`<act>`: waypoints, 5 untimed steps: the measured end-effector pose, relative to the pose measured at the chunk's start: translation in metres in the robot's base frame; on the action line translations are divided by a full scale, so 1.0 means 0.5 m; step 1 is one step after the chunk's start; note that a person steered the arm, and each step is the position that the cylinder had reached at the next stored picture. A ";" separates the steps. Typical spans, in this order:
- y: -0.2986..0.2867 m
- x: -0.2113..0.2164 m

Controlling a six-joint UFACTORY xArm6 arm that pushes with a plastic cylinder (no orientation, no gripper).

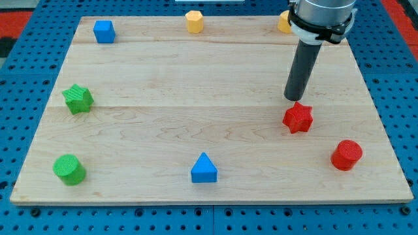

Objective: Slide the red star towards the red circle

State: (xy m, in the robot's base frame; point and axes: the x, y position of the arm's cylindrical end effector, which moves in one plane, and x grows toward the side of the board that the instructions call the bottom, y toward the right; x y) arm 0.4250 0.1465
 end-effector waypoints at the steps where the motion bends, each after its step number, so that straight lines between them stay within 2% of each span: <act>1: -0.012 0.019; 2: -0.046 0.027; 3: -0.044 0.076; 4: -0.006 0.108; 5: 0.023 0.101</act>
